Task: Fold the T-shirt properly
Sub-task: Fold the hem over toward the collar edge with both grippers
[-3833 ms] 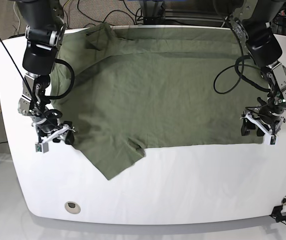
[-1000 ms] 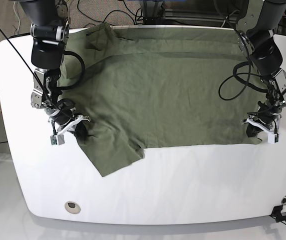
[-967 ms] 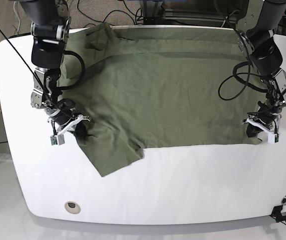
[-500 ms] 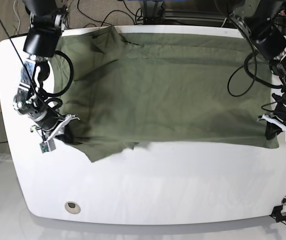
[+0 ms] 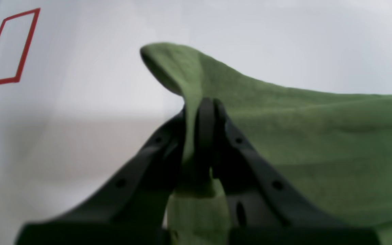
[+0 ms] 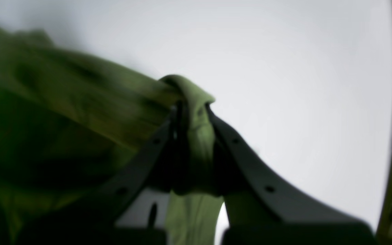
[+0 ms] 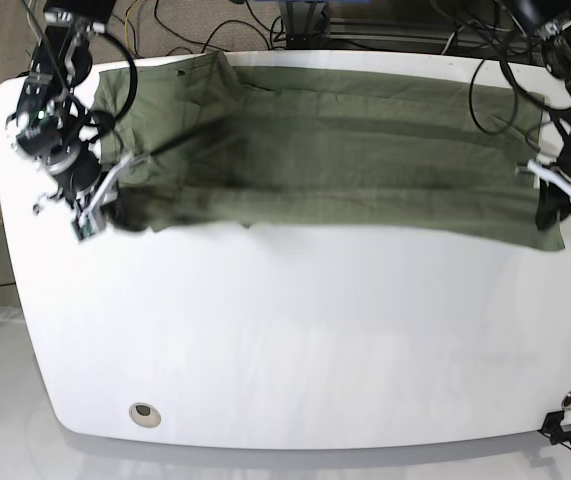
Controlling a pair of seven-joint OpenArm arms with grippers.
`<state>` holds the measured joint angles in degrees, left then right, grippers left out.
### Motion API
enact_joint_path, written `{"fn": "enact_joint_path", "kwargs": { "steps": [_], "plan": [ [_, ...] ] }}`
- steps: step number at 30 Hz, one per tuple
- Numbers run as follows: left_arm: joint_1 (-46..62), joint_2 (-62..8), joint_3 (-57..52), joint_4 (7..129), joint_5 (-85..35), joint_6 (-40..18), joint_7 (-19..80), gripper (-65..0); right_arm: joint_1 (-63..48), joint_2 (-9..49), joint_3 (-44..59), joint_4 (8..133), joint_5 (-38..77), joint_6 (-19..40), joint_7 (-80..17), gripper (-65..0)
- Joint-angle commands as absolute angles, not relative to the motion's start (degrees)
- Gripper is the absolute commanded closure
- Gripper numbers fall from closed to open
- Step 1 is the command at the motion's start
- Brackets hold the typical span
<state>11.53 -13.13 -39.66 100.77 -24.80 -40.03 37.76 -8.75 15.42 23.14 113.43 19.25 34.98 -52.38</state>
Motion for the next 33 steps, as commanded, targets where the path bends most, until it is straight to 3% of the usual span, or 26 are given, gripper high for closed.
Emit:
{"fn": "enact_joint_path", "kwargs": {
  "steps": [1, 17, 26, 27, 31, 33],
  "plan": [
    [13.23, -14.2, -40.04, 103.96, -26.07, -40.0, 36.26, 0.0, -12.7, 16.22, 23.43, 115.03, 19.3, 34.95, -51.38, 0.0],
    [24.31, -14.2, -44.0, 104.84, -25.71, -40.0, 36.35, 0.0, -28.09, 16.4, 28.0, 115.3, 25.27, 35.3, -51.38, 0.0],
    [28.7, -14.2, -43.65, 99.56, -25.71, -40.0, 36.35, 0.0, -29.76, 14.73, 27.74, 112.4, 25.01, 35.3, -51.38, 0.0],
    [28.7, -14.37, -43.65, 98.95, -25.63, -40.0, 36.35, 0.0, -29.85, 14.73, 27.74, 112.4, 25.01, 35.3, -51.38, -1.1],
    [28.44, -14.46, -43.56, 97.8, -21.49, -40.0, 36.35, 0.0, -29.93, 14.73, 27.82, 112.4, 22.55, 34.95, -51.38, -18.6],
    [27.91, -14.2, -43.56, 97.63, -16.92, -40.0, 36.35, -17.7, -29.85, 14.29, 27.82, 112.4, 18.51, 35.3, -51.21, -25.9]
  ]
}}
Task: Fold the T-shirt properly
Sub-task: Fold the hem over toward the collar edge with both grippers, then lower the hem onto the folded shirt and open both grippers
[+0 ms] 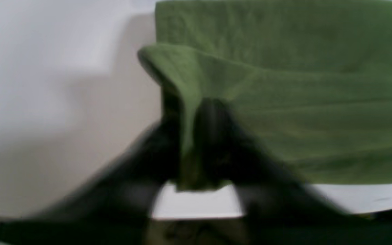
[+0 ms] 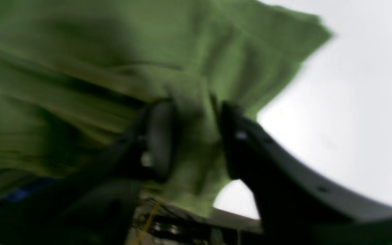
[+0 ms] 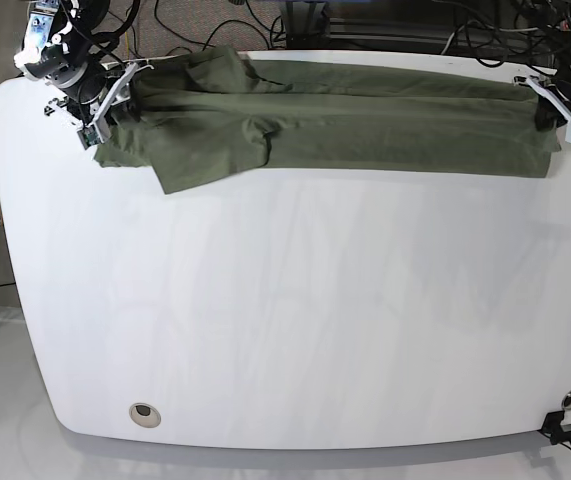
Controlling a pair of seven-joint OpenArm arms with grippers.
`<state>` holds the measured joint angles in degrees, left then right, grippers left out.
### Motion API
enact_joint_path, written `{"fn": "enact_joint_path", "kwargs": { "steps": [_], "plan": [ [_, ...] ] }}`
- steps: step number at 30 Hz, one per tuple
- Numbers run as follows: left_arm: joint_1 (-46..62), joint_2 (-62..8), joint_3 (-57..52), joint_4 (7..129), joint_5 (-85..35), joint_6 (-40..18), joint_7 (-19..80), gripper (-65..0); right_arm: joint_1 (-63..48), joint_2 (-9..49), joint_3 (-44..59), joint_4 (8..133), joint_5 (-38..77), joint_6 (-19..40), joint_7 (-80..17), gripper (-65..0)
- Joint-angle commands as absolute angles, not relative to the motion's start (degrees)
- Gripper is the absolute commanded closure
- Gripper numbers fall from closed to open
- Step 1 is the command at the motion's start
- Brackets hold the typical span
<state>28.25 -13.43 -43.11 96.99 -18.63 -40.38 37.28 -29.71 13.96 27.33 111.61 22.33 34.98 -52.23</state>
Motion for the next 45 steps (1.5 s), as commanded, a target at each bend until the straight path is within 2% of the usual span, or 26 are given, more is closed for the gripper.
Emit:
{"fn": "enact_joint_path", "kwargs": {
  "steps": [1, 3, 4, 6, 7, 12, 16, 21, 30, 39, 41, 42, 44, 45],
  "plan": [
    [27.21, -14.11, -43.56, 97.63, -15.25, -40.0, 36.35, -27.3, -29.85, 14.29, 27.74, 112.4, 16.92, 35.3, -51.12, -28.5],
    [26.15, -13.49, -43.82, 97.27, -12.79, -40.0, 36.35, -43.5, -29.58, 14.29, 27.74, 112.4, 14.81, 35.3, -51.03, -31.4],
    [25.71, -13.41, -43.91, 97.19, -11.38, -40.0, 36.35, -49.1, -29.58, 14.37, 27.74, 112.48, 13.93, 35.3, -51.03, -31.7],
    [25.01, -13.41, -43.91, 97.19, -9.36, -40.0, 36.35, -54.9, -29.49, 14.81, 27.74, 112.66, 13.23, 35.3, -51.03, -31.8],
    [24.75, -13.41, -43.91, 97.36, -9.19, -40.0, 36.26, -55.9, -29.32, 14.99, 27.74, 112.66, 13.14, 35.3, -51.03, -31.8],
    [22.29, -13.32, -44.0, 101.23, -9.27, -40.0, 36.18, -56.0, -28.7, 16.4, 27.74, 113.54, 13.41, 35.56, -51.03, -31.7],
    [21.14, -10.68, -44.0, 105.1, -9.27, -40.0, 36.09, -55.9, -26.68, 15.87, 28.18, 114.51, 13.41, 40.0, -50.95, -31.4],
    [19.03, -7.25, -43.74, 105.89, -9.27, -40.0, 36.18, -55.9, -23.69, 13.23, 28.18, 114.77, 15.96, 40.0, -50.77, -31.4],
    [18.95, -2.51, -43.56, 105.89, -9.1, -40.0, 36.26, -55.9, -24.04, 13.05, 28.0, 114.95, 30.73, 40.0, -50.77, -31.4],
    [22.64, -0.92, -35.91, 105.89, -9.19, -40.0, 36.26, -55.8, -26.42, 12.62, 24.48, 114.59, 31.16, 40.0, -50.68, -30.7],
    [22.9, 0.31, -35.74, 105.98, -9.1, -40.0, 36.26, -53.7, -26.68, 12.62, 24.04, 114.59, 31.16, 40.0, -50.68, -23.9],
    [23.43, 0.4, -35.56, 105.98, -9.1, -40.0, 36.26, -48.8, -27.3, 12.62, 23.78, 114.59, 31.16, 40.0, -50.68, -17.7],
    [23.87, 0.57, -35.56, 105.98, -9.1, -40.0, 36.18, -32.8, -27.82, 12.62, 23.78, 114.51, 31.25, 40.0, -50.68, -4.1],
    [23.87, 0.57, -35.65, 105.89, -9.1, -40.0, 36.18, -23.9, -27.82, 12.62, 23.78, 114.42, 31.25, 40.0, -50.68, 0.0]
  ]
}}
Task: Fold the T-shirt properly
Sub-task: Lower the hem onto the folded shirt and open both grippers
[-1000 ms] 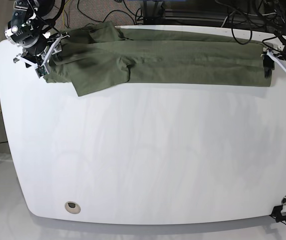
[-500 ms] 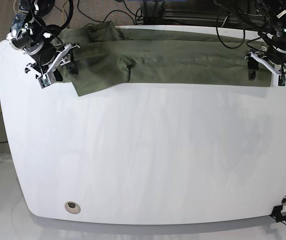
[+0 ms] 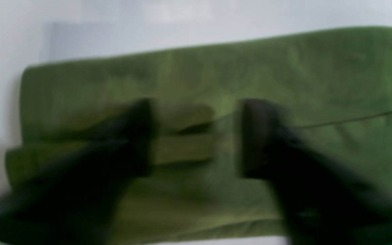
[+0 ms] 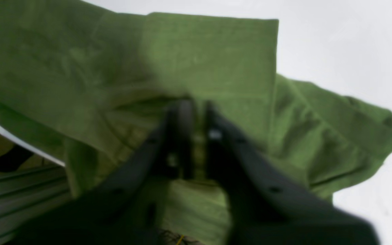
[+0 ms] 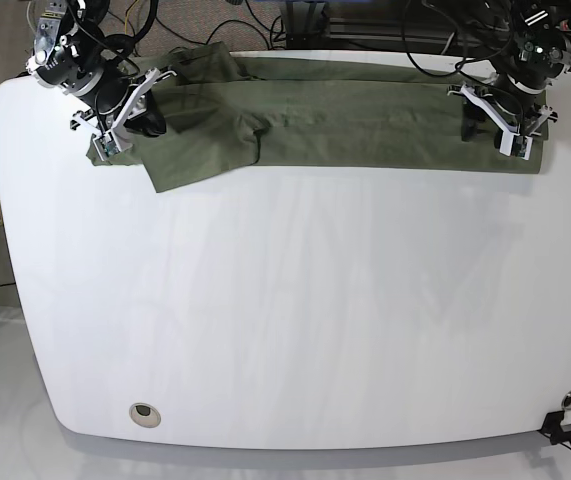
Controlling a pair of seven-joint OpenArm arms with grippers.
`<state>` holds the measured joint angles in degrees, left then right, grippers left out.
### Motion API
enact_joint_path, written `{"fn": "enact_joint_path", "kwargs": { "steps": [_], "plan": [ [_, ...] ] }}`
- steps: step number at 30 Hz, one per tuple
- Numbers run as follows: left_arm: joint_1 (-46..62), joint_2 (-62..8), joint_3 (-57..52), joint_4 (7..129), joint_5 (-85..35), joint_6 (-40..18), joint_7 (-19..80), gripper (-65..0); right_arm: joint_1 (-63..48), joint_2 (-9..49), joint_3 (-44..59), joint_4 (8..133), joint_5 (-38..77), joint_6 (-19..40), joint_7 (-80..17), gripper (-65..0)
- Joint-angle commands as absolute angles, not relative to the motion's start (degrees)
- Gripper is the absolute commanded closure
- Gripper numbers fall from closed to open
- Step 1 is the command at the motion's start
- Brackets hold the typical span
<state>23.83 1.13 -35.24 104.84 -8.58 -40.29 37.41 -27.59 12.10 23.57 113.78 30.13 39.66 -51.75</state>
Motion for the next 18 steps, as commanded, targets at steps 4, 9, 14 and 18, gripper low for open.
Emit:
{"fn": "enact_joint_path", "kwargs": {
  "steps": [4, 9, 14, 18],
  "plan": [
    [23.87, 0.48, -35.56, 105.63, -9.01, -40.0, 36.18, 0.0, -27.82, 12.62, 23.69, 111.43, 31.16, 40.0, -50.68, 0.0],
    [23.43, 0.4, -35.38, 102.11, -9.01, -40.0, 36.0, 0.0, -27.56, 12.62, 22.81, 103.69, 31.16, 40.0, -45.93, 0.0],
    [21.49, -0.75, -35.38, 93.85, -8.92, -40.0, 33.71, 0.0, -26.77, 13.93, 19.03, 94.73, 31.08, 40.0, -39.52, 0.0],
    [20.09, -2.42, -34.59, 88.66, -8.92, -40.0, 31.96, 0.0, -25.19, 13.93, 17.63, 89.89, 28.62, 40.0, -36.79, 0.0]
  ]
}}
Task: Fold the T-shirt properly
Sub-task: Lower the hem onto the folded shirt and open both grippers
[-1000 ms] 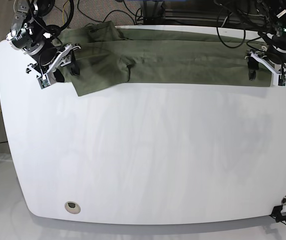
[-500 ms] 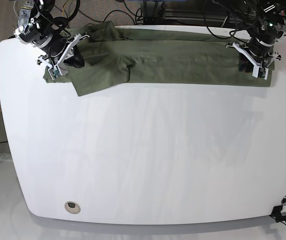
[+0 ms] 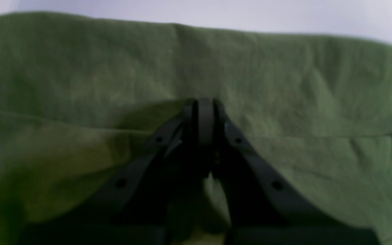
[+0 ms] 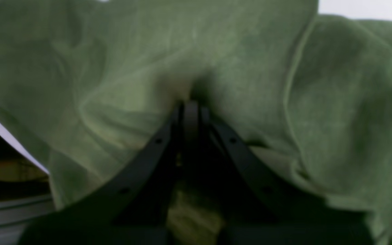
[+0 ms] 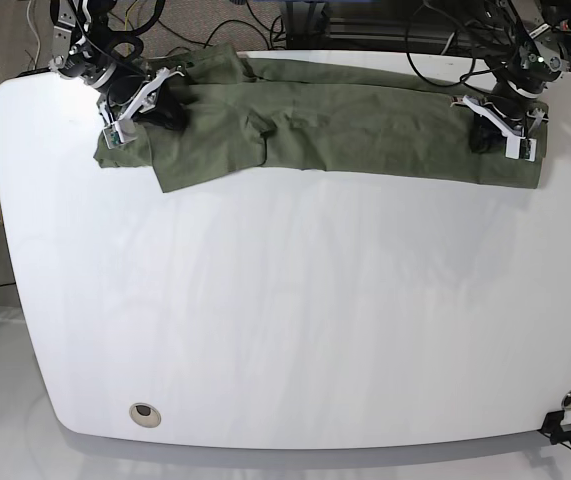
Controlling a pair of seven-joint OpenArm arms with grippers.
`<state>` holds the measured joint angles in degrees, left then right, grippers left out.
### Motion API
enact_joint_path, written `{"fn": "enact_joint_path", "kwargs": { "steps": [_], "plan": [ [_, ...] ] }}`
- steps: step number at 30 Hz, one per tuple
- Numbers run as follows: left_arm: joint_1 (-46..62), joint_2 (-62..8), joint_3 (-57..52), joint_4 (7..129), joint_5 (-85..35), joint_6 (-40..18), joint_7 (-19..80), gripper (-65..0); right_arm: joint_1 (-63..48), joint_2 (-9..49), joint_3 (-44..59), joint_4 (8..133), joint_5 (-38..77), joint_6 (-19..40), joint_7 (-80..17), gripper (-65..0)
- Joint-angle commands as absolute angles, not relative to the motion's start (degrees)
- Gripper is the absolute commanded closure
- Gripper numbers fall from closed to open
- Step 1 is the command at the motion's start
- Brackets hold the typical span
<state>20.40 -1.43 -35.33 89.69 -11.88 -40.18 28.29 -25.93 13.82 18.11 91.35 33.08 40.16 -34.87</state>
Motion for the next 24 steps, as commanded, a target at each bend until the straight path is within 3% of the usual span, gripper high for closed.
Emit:
{"fn": "enact_joint_path", "kwargs": {
  "steps": [1, 14, 24],
  "plan": [
    [20.0, -2.77, -34.15, 87.78, -8.92, -40.0, 31.96, 0.0, -24.84, 13.67, 17.63, 89.27, 27.38, 40.0, -36.62, 0.0],
    [13.76, -5.23, -34.15, 84.44, -8.92, -40.0, 31.87, 0.0, -15.16, 13.49, 17.98, 85.49, 18.68, 40.0, -36.44, 0.0],
    [7.34, -6.46, -34.07, 81.45, -8.92, -40.0, 32.04, 0.0, -7.34, 13.93, 17.89, 76.79, 18.51, 40.0, -34.51, 0.0]
  ]
}}
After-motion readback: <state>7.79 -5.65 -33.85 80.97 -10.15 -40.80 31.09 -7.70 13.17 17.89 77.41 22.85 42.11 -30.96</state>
